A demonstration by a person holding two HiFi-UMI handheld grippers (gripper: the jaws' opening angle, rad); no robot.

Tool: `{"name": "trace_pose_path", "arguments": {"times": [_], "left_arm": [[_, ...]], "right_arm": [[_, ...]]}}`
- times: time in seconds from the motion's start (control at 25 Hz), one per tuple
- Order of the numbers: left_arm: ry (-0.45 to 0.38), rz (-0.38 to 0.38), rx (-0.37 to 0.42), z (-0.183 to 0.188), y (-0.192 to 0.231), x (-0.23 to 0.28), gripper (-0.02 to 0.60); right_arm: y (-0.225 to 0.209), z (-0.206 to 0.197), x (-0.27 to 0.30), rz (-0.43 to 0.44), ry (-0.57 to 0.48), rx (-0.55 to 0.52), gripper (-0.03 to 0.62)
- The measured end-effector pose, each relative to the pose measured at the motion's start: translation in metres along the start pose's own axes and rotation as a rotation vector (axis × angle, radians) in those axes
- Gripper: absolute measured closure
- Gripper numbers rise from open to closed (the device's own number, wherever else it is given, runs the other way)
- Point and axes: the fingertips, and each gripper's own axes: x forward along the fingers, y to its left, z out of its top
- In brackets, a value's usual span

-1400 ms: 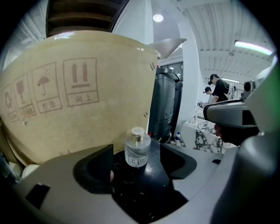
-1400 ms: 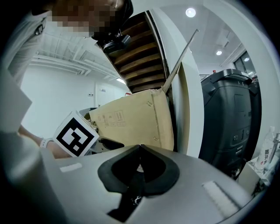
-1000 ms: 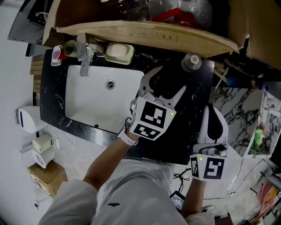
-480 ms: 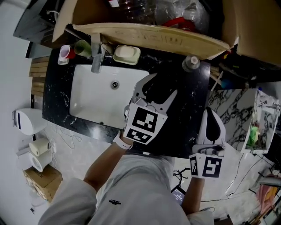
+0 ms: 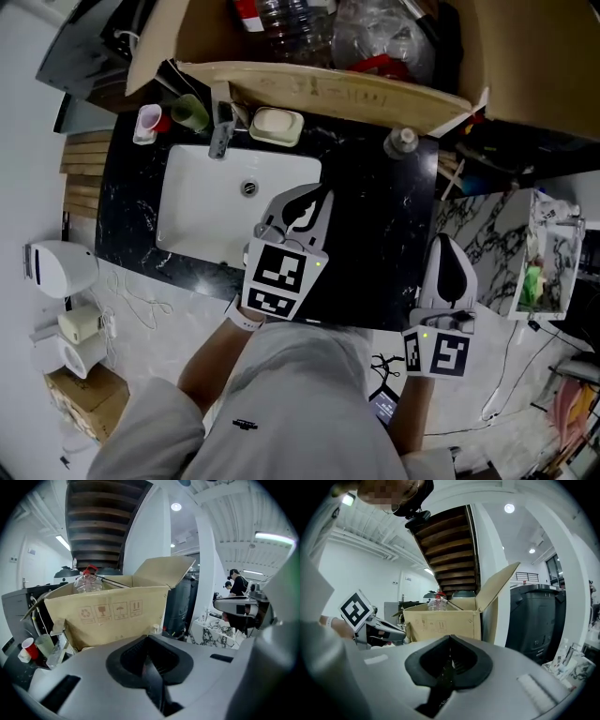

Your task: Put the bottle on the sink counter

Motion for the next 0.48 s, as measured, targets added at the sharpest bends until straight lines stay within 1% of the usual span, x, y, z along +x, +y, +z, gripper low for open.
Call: {"name": "trace_pose_path", "arguments": {"times": [0.2,0.36,0.48], "left_arm": [[-0.017,0.004,-0.015,0.008,0.009,-0.03,0.574],[-0.034,0.014,-0.031,0.014,0.017,-0.05,0.574],[-0.051,-0.002,-0.031,0.02,0.019,-0.064,0.574]], "right_arm": [[0.008,0.017,-0.008,0.011,-0.022,-0.023,0.583],[0.01,0.029,-0.015,-0.004,-0.032,-0.043,0.583],[0.013,0.037,-0.02,-0.011,-0.043,-0.05,0.583]]}}
